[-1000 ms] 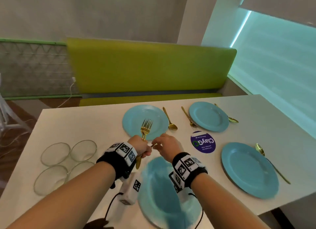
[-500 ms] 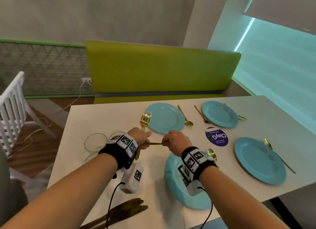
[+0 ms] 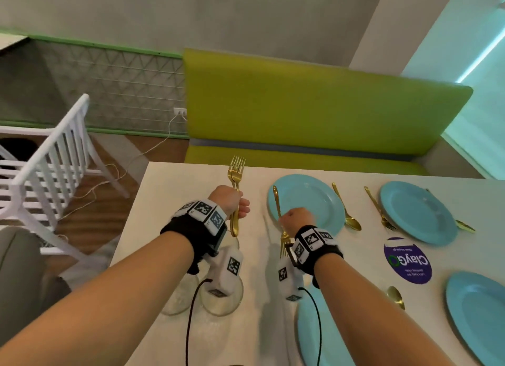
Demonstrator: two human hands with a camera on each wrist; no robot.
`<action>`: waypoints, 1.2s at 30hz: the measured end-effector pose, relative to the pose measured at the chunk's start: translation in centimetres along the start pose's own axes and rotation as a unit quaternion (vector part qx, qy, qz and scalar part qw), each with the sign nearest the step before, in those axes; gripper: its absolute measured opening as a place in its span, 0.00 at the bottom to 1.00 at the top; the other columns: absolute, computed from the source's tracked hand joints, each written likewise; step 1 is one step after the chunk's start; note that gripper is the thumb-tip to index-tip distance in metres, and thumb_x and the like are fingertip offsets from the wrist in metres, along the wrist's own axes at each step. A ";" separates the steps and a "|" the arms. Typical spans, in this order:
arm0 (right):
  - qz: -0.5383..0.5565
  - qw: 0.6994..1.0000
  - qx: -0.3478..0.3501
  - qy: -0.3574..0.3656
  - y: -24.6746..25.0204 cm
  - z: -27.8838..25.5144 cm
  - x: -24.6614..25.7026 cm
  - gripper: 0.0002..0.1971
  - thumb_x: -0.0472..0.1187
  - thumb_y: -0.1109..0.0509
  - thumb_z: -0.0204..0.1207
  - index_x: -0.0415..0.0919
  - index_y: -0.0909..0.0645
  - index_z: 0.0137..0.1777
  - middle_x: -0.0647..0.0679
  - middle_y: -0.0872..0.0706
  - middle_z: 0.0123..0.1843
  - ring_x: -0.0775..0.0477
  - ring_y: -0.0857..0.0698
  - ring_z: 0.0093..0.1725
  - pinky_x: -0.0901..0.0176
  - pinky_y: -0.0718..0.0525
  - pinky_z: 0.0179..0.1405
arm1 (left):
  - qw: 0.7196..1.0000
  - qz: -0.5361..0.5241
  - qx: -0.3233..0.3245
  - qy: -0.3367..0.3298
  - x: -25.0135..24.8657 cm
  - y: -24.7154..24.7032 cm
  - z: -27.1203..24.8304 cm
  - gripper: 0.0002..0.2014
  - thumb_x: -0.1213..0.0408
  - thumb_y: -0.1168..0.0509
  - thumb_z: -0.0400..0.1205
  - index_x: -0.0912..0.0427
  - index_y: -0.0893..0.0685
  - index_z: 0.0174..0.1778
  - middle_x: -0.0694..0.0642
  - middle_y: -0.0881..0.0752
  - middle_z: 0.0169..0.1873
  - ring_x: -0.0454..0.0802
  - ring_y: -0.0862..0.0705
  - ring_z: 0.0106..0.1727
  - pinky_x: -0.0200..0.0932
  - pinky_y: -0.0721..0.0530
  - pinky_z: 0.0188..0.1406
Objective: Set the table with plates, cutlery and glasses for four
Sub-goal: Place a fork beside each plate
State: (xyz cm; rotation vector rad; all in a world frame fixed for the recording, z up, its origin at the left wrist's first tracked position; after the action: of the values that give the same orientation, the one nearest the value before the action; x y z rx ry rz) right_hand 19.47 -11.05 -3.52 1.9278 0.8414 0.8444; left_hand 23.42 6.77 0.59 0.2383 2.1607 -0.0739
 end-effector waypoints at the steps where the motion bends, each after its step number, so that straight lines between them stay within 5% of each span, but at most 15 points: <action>1: -0.010 1.000 0.013 -0.002 -0.7 0.8 0.5 0.15 0.40 0.45 0.82 0.34 0.17 0.46 0.42 0.19 0.43 0.43 0.20 0.50 0.55 0.21 0.55 | 1.000 -0.001 -0.003 0.001 -0.2 0.1 0.5 0.06 0.74 0.50 0.86 0.68 0.28 0.51 0.61 0.21 0.31 0.51 0.21 0.28 0.38 0.22 0.23; 7: -0.015 0.998 0.066 -0.015 -4.1 4.6 2.8 0.13 0.43 0.41 0.81 0.36 0.19 0.44 0.42 0.20 0.49 0.46 0.25 0.46 0.59 0.25 0.46 | 1.000 -0.015 -0.015 0.006 -0.6 0.4 2.9 0.06 0.76 0.50 0.85 0.69 0.28 0.52 0.61 0.20 0.32 0.51 0.21 0.29 0.40 0.20 0.28; 10: 0.057 0.995 0.082 -0.023 -5.1 5.8 3.0 0.15 0.40 0.37 0.79 0.34 0.18 0.61 0.38 0.16 0.61 0.41 0.17 0.57 0.64 0.29 0.30 | 1.000 -0.012 -0.010 0.016 -0.8 0.2 3.5 0.06 0.76 0.50 0.85 0.68 0.28 0.52 0.61 0.21 0.31 0.51 0.21 0.28 0.39 0.20 0.26; 13: 0.084 0.993 0.076 -0.034 -5.4 6.5 3.0 0.19 0.39 0.35 0.78 0.33 0.21 0.67 0.38 0.18 0.67 0.40 0.19 0.67 0.70 0.35 0.26 | 1.000 -0.011 -0.011 0.021 -1.0 0.1 4.1 0.06 0.77 0.50 0.85 0.68 0.29 0.53 0.60 0.21 0.31 0.50 0.21 0.28 0.39 0.20 0.26; 16: 0.077 0.994 0.065 -0.037 -5.5 7.2 3.3 0.18 0.40 0.36 0.79 0.33 0.21 0.66 0.39 0.17 0.65 0.40 0.18 0.65 0.67 0.33 0.26 | 1.000 -0.012 -0.012 0.021 -1.1 -0.1 4.5 0.06 0.76 0.50 0.85 0.68 0.28 0.53 0.60 0.20 0.32 0.51 0.21 0.29 0.40 0.20 0.30; 22: 0.057 0.997 0.014 -0.047 -4.8 8.0 3.2 0.10 0.41 0.33 0.76 0.35 0.17 0.50 0.40 0.12 0.52 0.41 0.16 0.45 0.59 0.21 0.41 | 1.000 -0.006 -0.009 0.021 -1.1 -1.1 5.3 0.06 0.76 0.49 0.85 0.68 0.29 0.52 0.60 0.20 0.32 0.50 0.20 0.29 0.40 0.19 0.30; 28: 0.092 0.994 -0.013 -0.063 -3.9 8.4 2.2 0.11 0.45 0.30 0.74 0.37 0.19 0.50 0.41 0.14 0.48 0.41 0.17 0.43 0.57 0.20 0.39 | 1.000 0.003 -0.007 0.022 -0.9 -1.5 5.7 0.06 0.77 0.50 0.86 0.68 0.28 0.51 0.60 0.21 0.32 0.50 0.20 0.29 0.39 0.19 0.28; 32: 0.090 0.994 -0.014 -0.063 -3.4 8.8 1.7 0.11 0.46 0.29 0.74 0.38 0.21 0.48 0.44 0.19 0.41 0.42 0.20 0.40 0.57 0.22 0.38 | 1.000 0.009 -0.008 0.027 -0.7 -1.7 6.1 0.12 0.77 0.51 0.86 0.63 0.28 0.38 0.59 0.21 0.32 0.50 0.21 0.29 0.39 0.20 0.29; 36: 0.099 0.993 -0.017 -0.064 -3.6 9.1 1.4 0.15 0.49 0.28 0.73 0.38 0.21 0.50 0.44 0.19 0.41 0.42 0.18 0.41 0.57 0.20 0.38 | 0.999 0.010 -0.007 0.034 -0.4 -1.8 6.0 0.11 0.77 0.51 0.86 0.64 0.29 0.40 0.60 0.21 0.32 0.50 0.21 0.29 0.39 0.20 0.29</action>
State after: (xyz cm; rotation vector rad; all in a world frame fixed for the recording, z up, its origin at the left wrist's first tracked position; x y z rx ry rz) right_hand 26.73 -12.29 -10.12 2.0346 0.5635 0.8351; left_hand 28.20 4.08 -2.57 0.2585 2.2258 -0.0389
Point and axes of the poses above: each hand's wrist, its own z-axis towards the middle knuckle, its own y-axis out of the back of the hand, x = y × z, the point moved 7 cm from there along z, towards the middle knuckle
